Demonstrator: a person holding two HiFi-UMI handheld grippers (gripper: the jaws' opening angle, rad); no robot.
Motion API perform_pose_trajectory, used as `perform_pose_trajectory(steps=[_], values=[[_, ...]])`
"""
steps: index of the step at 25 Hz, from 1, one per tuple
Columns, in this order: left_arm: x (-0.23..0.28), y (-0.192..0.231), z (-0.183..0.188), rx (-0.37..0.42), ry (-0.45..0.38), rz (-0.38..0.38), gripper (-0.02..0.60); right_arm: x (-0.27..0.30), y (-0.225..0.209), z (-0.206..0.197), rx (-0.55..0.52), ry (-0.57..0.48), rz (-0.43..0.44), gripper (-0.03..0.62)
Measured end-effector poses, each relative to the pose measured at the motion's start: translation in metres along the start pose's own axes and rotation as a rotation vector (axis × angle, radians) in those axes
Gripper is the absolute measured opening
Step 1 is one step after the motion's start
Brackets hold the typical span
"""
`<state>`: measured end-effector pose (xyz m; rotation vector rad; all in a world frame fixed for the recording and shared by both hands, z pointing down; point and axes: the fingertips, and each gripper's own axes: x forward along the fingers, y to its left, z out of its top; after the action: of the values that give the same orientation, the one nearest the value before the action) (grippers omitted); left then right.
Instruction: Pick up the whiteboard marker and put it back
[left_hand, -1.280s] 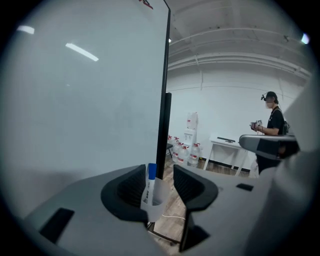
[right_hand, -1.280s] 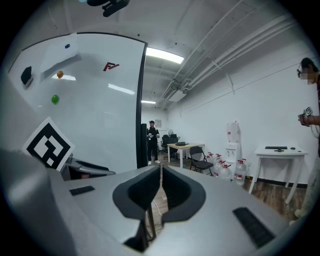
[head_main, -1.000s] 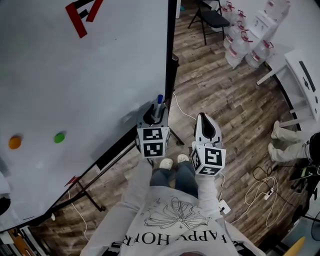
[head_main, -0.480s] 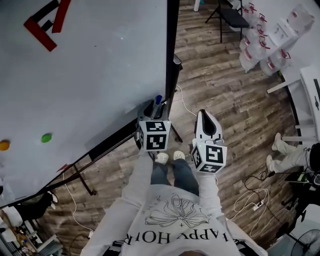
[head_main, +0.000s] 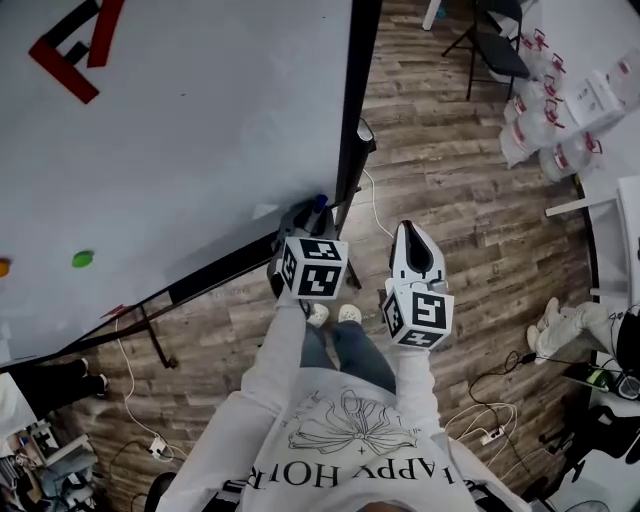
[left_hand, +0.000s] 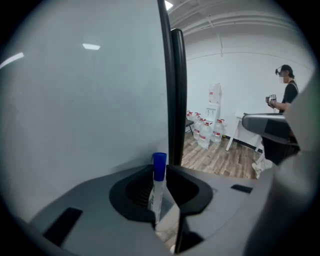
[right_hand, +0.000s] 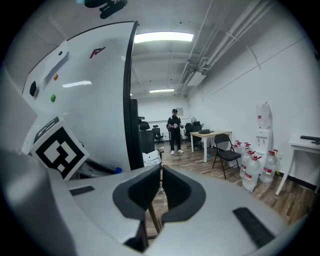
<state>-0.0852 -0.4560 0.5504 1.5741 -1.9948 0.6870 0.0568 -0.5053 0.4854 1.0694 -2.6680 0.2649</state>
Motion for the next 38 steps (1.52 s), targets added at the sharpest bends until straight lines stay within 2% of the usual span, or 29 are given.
perform_pose_trajectory(steps=[6,10,16,22,27,32,38], values=[[0.001,0.003,0.0,0.013,-0.005,-0.004,0.065,0.012,0.001,0.002,-0.003,0.003,0.044,0.012],[-0.005,0.003,0.003,-0.034,-0.032,-0.024,0.064,0.013,0.004,0.003,-0.011,0.005,0.079,0.012],[-0.029,0.007,0.015,-0.074,-0.087,-0.015,0.064,0.009,0.017,0.014,-0.033,-0.008,0.13,0.012],[-0.063,0.0,0.032,-0.126,-0.17,-0.042,0.064,0.002,0.027,0.027,-0.052,-0.028,0.174,0.012],[-0.105,0.007,0.057,-0.177,-0.29,-0.05,0.064,-0.002,0.042,0.044,-0.061,-0.071,0.219,0.012],[-0.151,0.03,0.071,-0.181,-0.382,0.002,0.064,-0.006,0.069,0.056,-0.073,-0.1,0.269,0.011],[-0.191,0.059,0.06,-0.194,-0.419,0.071,0.064,-0.011,0.104,0.062,-0.084,-0.116,0.332,0.011]])
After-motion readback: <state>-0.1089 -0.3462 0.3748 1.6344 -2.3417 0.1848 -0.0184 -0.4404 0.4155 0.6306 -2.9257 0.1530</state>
